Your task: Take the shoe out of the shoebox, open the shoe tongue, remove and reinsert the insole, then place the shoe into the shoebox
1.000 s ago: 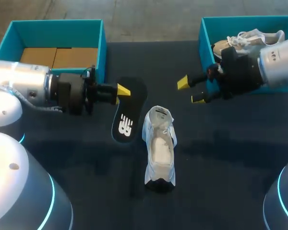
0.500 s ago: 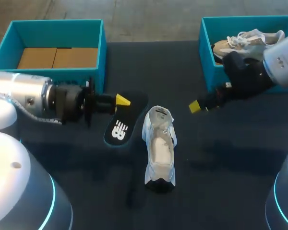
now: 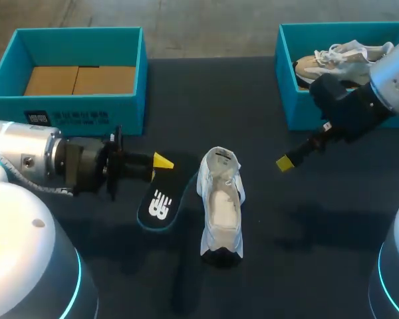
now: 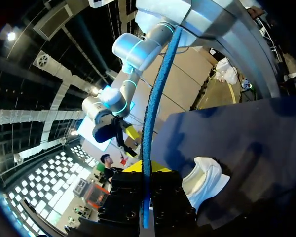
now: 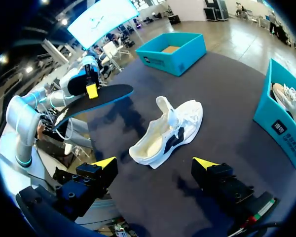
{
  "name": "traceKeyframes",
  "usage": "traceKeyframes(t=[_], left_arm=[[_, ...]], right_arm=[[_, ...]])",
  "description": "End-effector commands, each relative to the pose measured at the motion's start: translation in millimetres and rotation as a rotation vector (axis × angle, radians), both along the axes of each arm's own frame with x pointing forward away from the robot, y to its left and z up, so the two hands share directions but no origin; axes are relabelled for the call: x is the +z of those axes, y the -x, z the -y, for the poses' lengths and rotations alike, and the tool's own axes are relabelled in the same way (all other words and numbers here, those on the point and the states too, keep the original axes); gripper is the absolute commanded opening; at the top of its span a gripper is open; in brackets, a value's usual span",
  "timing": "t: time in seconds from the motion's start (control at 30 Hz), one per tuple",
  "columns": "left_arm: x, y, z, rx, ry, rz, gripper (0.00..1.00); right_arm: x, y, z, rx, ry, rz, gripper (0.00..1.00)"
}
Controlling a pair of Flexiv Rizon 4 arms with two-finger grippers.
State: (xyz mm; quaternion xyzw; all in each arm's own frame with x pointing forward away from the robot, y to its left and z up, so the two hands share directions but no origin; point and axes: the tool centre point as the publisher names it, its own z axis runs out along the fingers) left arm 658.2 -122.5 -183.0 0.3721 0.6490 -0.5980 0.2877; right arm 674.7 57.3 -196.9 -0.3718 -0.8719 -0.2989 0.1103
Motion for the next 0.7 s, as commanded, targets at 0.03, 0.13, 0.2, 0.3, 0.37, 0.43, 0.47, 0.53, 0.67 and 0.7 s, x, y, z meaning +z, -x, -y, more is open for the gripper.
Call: traceKeyframes(t=[0.03, 0.13, 0.2, 0.3, 0.37, 0.43, 0.47, 0.53, 0.67, 0.7], left_arm=[[2, 4.5, -1, 0.015, -0.01, 0.002, 0.0], [1, 12.8, 4, 0.006, 0.024, -0.024, 0.0], [1, 18.4, 7, 0.011, 0.062, -0.064, 0.0], [-2, 25.0, 12, 0.004, 0.086, -0.132, 0.0], [-2, 30.5, 16, -0.004, 0.077, -0.143, 0.0], [1, 36.6, 18, -0.014, 0.078, -0.163, 0.0], [2, 39.8, 19, -0.015, 0.076, -0.163, 0.0], [5, 46.1, 21, -0.028, 0.081, -0.189, 0.0], [9, 56.6, 25, -0.05, 0.073, -0.231, 0.0], [9, 59.6, 26, -0.058, 0.063, -0.236, 0.0]], right_arm=[[-1, -1.2, -4, 0.038, 0.049, 0.01, 1.0], [-5, 0.8, -10, 0.111, 0.108, 0.086, 1.0], [-10, 5.4, -10, 0.148, 0.097, 0.143, 1.0], [-20, 14.9, -10, 0.222, 0.171, 0.211, 1.0], [-28, 19.6, -10, 0.26, 0.207, 0.225, 1.0], [-36, 22.3, -9, 0.287, 0.22, 0.227, 1.0], [-41, 23.6, -10, 0.301, 0.237, 0.227, 1.0], [-50, 25.7, -12, 0.332, 0.233, 0.242, 1.0], [-68, 27.8, -17, 0.359, 0.265, 0.238, 1.0], [-72, 28.5, -19, 0.363, 0.278, 0.236, 1.0]])
